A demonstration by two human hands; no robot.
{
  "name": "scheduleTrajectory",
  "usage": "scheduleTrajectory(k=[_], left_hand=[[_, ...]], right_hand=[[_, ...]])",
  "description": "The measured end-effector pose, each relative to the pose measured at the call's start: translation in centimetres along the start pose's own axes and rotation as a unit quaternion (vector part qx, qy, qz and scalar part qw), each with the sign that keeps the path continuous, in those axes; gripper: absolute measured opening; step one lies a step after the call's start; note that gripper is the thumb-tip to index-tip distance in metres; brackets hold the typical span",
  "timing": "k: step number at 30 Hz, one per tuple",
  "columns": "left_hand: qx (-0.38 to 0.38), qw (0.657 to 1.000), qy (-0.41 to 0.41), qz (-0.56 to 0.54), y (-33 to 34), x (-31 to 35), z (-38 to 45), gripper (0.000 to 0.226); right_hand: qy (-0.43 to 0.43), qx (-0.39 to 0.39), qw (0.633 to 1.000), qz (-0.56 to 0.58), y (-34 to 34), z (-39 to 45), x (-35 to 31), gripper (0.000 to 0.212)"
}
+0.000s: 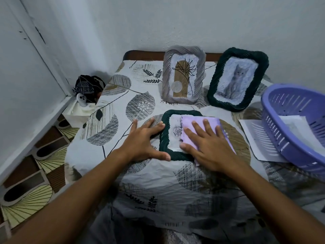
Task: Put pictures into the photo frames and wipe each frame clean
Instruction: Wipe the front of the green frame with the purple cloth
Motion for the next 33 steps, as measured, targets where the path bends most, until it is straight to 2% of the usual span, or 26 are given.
scheduleTrajectory(k=[5,9,12,15,19,21,24,26,28,33], left_hand=[[-0.003,1.000,-0.002,0.001,-0.1,0.1,-0.1,0.137],[-0.003,1.000,-0.003,0.008,-0.1,0.2,-0.2,0.135],[-0.002,1.000,-0.007,0.007,0.0,0.1,-0.1,0.129],[-0.006,1.000,-0.006,0.005,-0.1,0.1,-0.1,0.129],[-0.009,1.000,-0.007,0.018,-0.2,0.1,-0.1,0.129],[-0.010,1.000,-0.006,0.021,-0.2,0.1,-0.1,0.129],[-0.009,1.000,-0.005,0.020,0.0,0.1,-0.1,0.128],[-0.008,1.000,-0.005,0.022,0.0,0.1,-0.1,0.129],[-0.006,1.000,-0.007,0.023,0.0,0.0,0.0,0.129],[-0.008,1.000,-0.007,0.020,0.0,0.0,0.0,0.130]], right_hand=[[0.018,-0.001,1.000,0.007,-1.0,3.9,0.4,0.099],[-0.065,-0.003,0.998,0.015,-0.7,3.4,-1.8,0.111],[-0.099,-0.004,0.995,-0.001,-0.8,0.3,-2.5,0.111],[-0.078,-0.003,0.996,-0.044,-1.0,-1.0,-1.8,0.112],[-0.011,0.003,0.999,-0.044,-1.3,2.1,0.0,0.116],[-0.005,0.005,1.000,-0.030,-1.3,4.0,0.4,0.119],[-0.034,0.001,0.999,0.008,-1.1,5.3,-0.6,0.106],[-0.070,-0.002,0.997,0.035,-0.9,4.7,-1.8,0.101],[-0.099,0.000,0.994,0.038,-0.7,3.0,-2.6,0.108],[-0.094,-0.012,0.994,-0.045,-1.0,-1.4,-2.5,0.111]])
Point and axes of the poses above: each hand's wrist, its own z-axis towards the middle knuckle, its own y-axis out of the palm, x = y × z, the point moved 4 cm from there along z, towards the middle knuckle, and after that the axes turned 15 degrees about -y, right-handed, at the moved point
